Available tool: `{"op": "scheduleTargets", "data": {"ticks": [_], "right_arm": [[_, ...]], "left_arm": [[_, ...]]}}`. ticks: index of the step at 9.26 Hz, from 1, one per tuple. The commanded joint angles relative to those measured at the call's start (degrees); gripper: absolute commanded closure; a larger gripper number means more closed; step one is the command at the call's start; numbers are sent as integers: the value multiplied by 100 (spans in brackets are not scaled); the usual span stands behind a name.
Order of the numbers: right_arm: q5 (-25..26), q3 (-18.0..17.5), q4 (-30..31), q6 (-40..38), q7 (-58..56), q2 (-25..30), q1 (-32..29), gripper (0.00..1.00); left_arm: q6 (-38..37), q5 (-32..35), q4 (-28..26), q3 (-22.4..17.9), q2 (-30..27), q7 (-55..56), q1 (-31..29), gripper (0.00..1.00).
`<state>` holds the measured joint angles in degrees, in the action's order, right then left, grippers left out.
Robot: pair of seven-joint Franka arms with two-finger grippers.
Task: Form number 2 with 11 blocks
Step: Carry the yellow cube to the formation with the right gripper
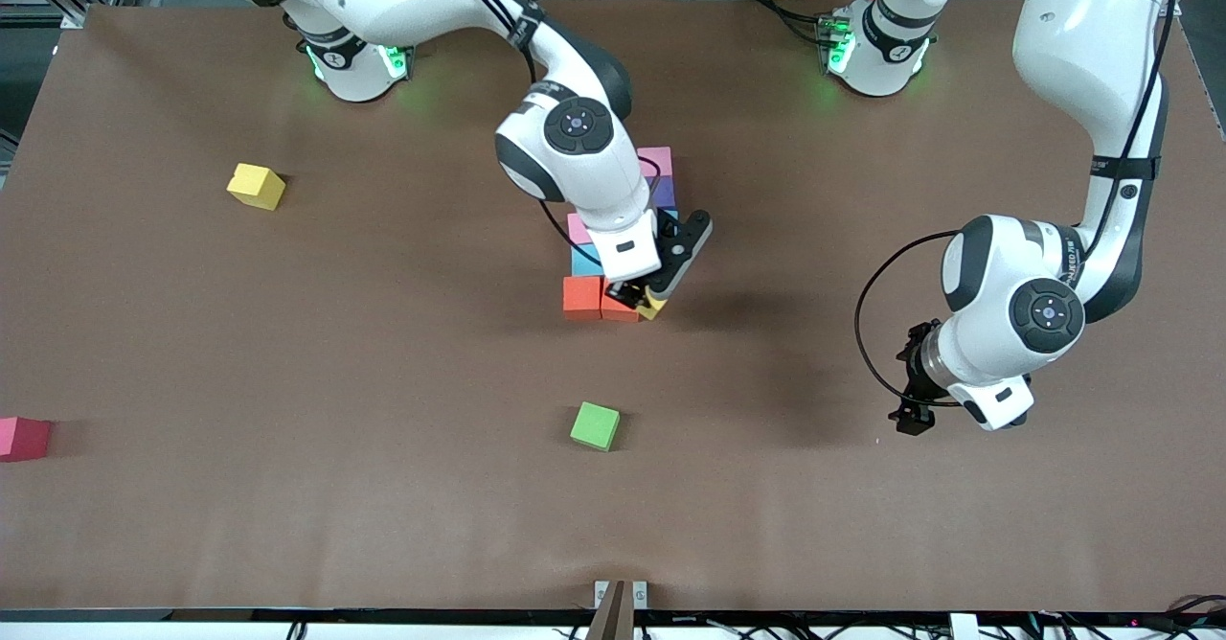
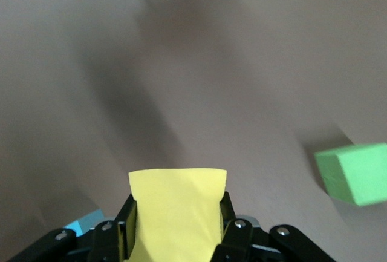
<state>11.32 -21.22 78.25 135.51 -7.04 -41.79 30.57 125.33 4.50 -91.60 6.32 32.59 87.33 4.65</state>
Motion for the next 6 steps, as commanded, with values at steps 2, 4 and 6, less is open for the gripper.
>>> {"op": "scheduleTargets", "data": {"ticks": [2,4,6], "right_arm": [[107,-181,-3,757,-471,-505,37,100],[72,-181,41,977,-1323,-654,2,100],[107,-259,41,1343,-1579,-900,2,100]], "left_arm": [[-79,112,37,1,-16,38,18,0],[-79,112,37,1,-7,38,27,0],[-79,121,37,1,-7,38,18,0]]}}
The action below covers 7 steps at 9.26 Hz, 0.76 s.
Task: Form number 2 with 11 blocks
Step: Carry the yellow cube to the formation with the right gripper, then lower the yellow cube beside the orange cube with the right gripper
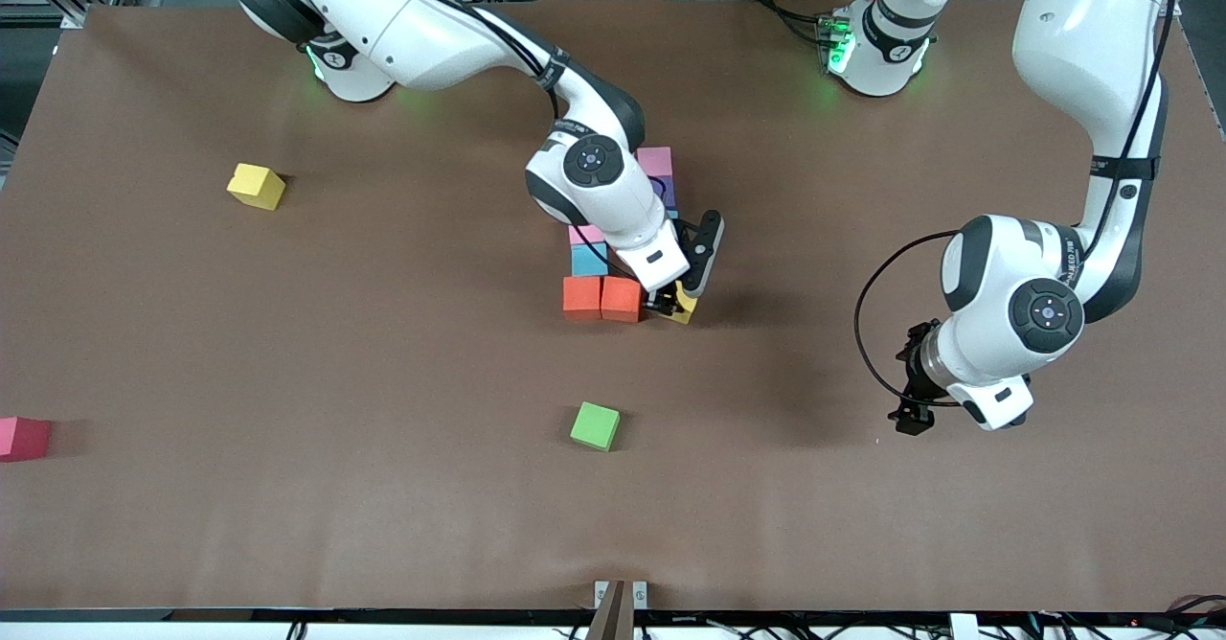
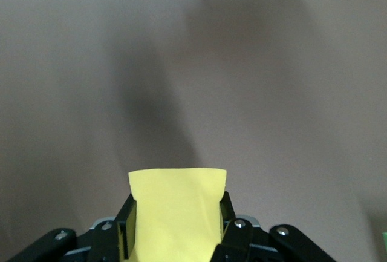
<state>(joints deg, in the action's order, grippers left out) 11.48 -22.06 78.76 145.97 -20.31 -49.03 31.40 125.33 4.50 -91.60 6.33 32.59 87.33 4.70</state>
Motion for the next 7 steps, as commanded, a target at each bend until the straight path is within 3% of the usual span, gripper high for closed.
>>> {"op": "scheduleTargets", "data": {"ticks": [1,7], "right_arm": [[39,-289,25,553,-576,-316,-151,100],[-76,-588,421,442,-790,-414,-547,100]], "left_arm": [[-79,112,37,0,-7,38,13,0],[-79,86,37,8,1,56,57,0]]}}
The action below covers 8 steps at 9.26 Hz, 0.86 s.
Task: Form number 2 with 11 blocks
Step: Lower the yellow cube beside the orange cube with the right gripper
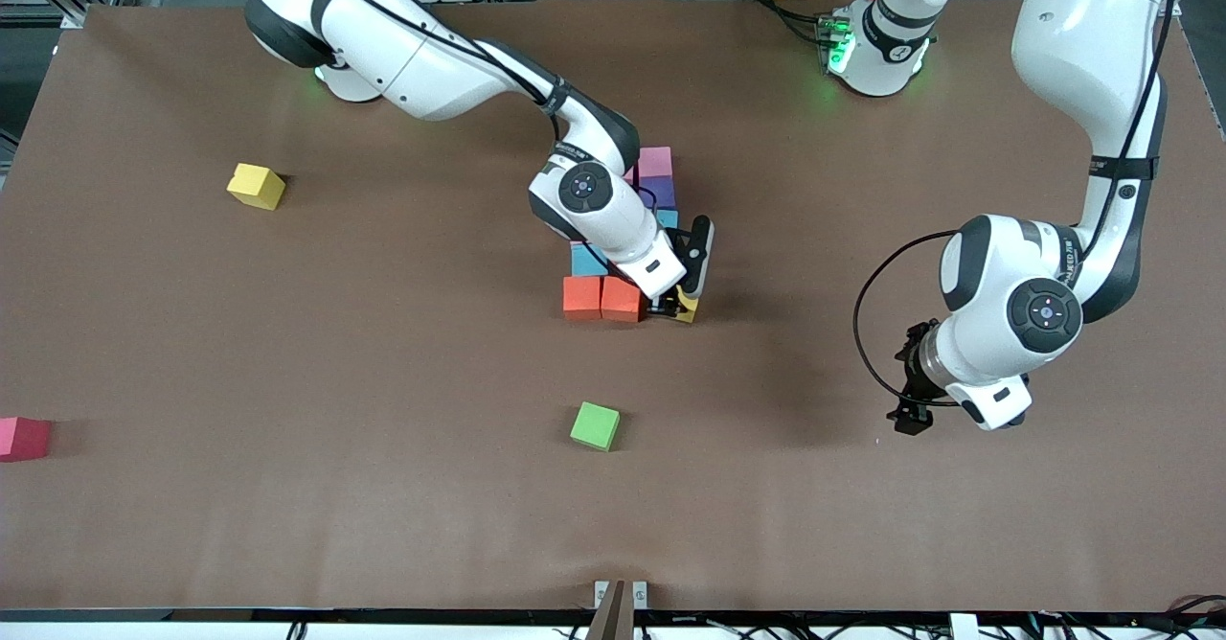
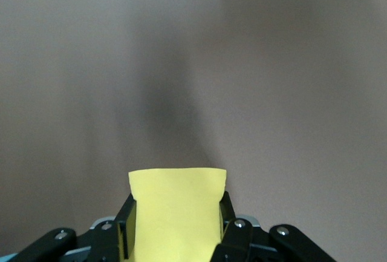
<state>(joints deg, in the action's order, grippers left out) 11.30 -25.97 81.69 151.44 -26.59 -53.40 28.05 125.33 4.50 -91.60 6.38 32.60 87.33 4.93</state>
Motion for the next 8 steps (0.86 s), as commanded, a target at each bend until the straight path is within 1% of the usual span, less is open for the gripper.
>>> {"op": "scheduleTargets", "data": {"ticks": [1,3,4,5,8], "right_arm": [[-58,-206,154,-166,-197,23,-256,100],[-67,-224,180,-359,-513,23,-344,100],[-76,-363,180,-421,-540,23,-423,100],[-84,-399,180,-492,-645,23,-467,100],[-470,-408,180,-571,-1014,23,-494,100]], "left_arm": [[-79,77,37,4,1,56,34,0],[-79,86,37,4,1,47,25,0],[-79,86,37,4,1,47,25,0],[-79,86,46,4,1,47,25,0],[-79,68,46,4,45,56,95,0]]}}
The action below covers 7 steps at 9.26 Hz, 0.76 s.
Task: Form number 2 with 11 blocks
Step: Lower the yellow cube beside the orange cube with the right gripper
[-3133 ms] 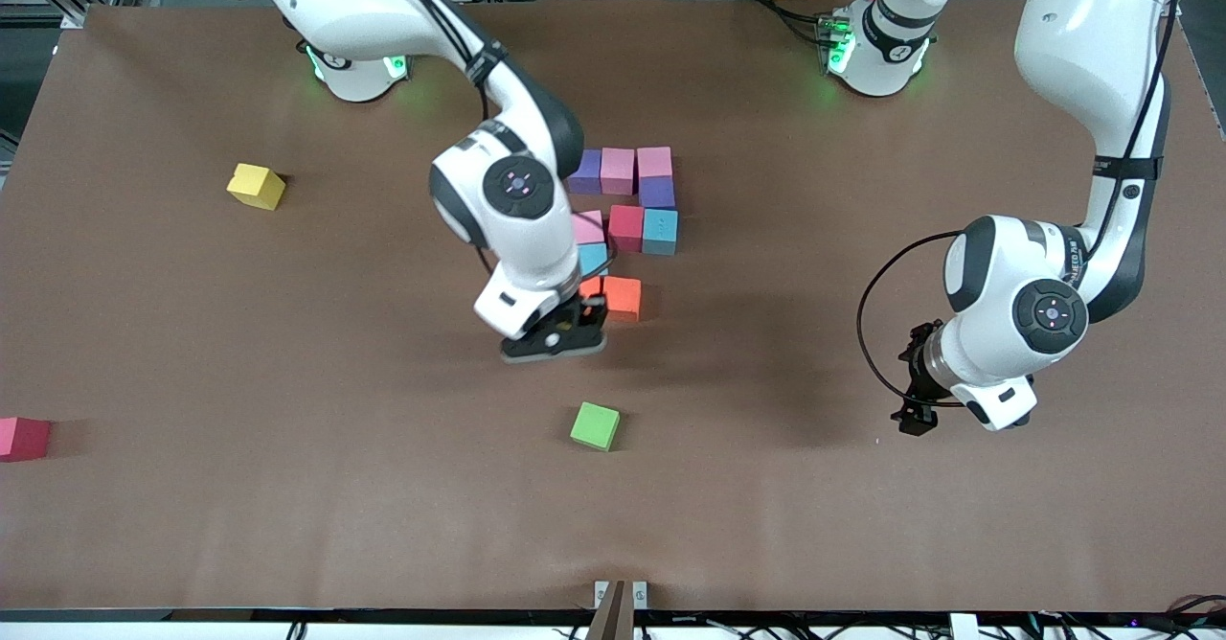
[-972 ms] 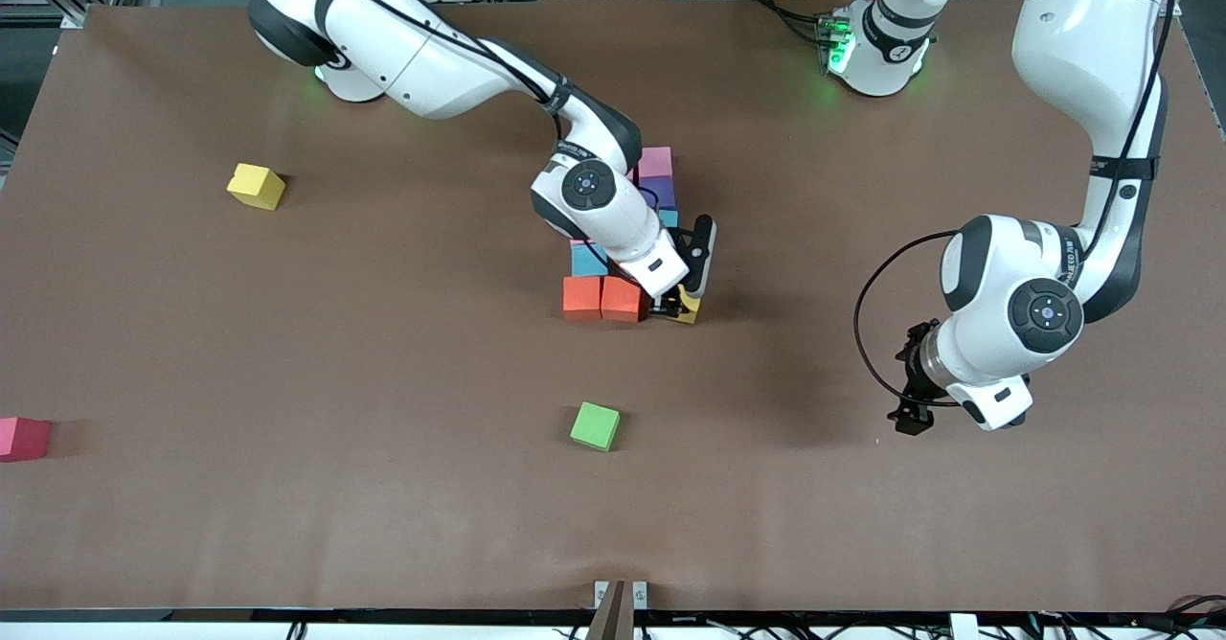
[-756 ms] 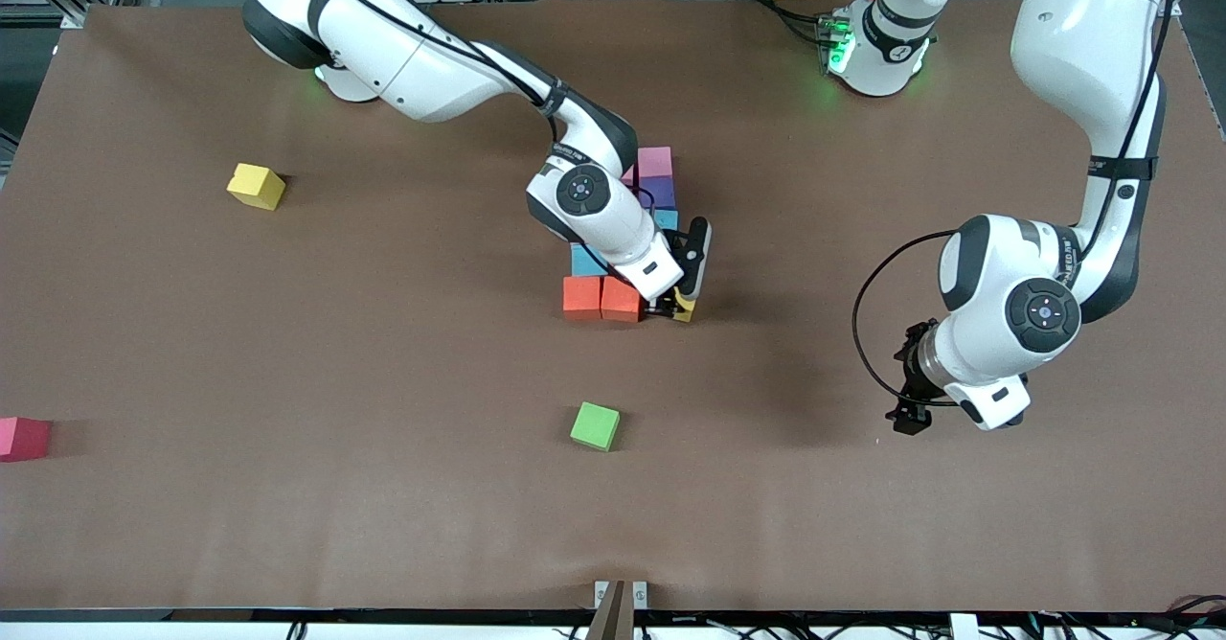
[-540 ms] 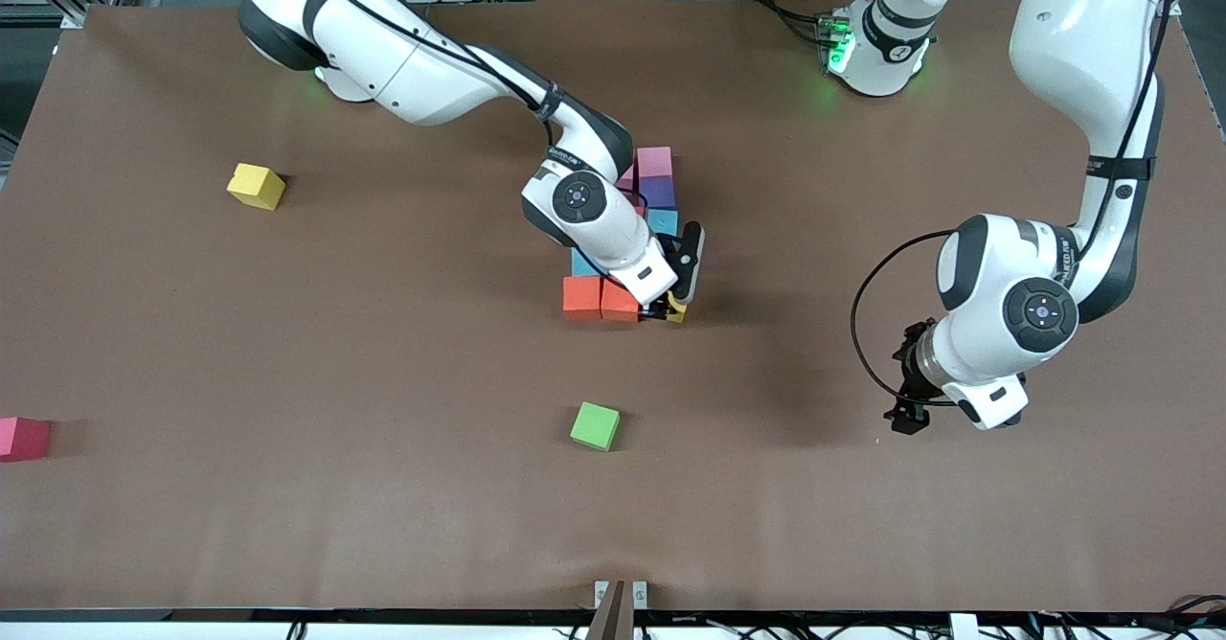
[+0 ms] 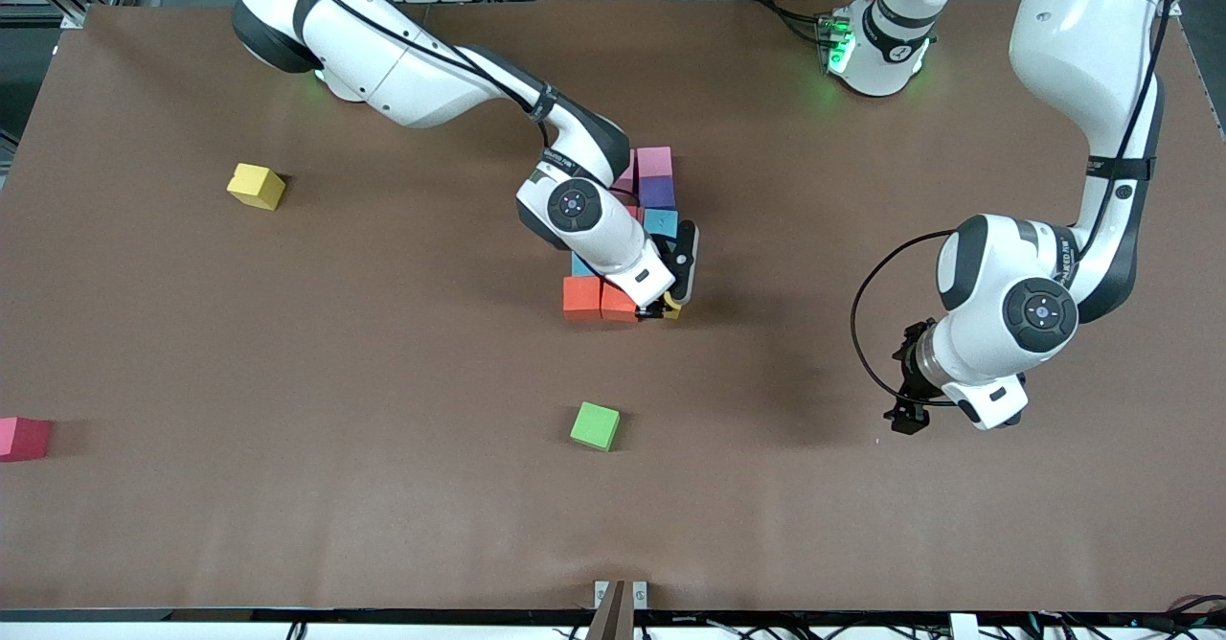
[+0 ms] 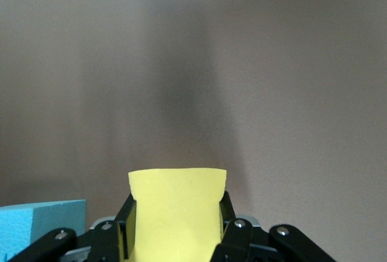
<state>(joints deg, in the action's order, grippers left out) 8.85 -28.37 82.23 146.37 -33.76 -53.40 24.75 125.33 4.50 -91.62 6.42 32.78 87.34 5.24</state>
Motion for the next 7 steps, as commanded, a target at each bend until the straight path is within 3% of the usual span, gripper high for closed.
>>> {"op": "scheduleTargets", "data": {"ticks": [1,7], "right_arm": [[-226,-160,126,-64,-324,23,-164,100],[-235,-151,126,-56,-772,23,-260,100]], "left_arm": [[-79,68,48,-1,27,73,65,0],[-70,103,57,-1,53,170,65,0]]}}
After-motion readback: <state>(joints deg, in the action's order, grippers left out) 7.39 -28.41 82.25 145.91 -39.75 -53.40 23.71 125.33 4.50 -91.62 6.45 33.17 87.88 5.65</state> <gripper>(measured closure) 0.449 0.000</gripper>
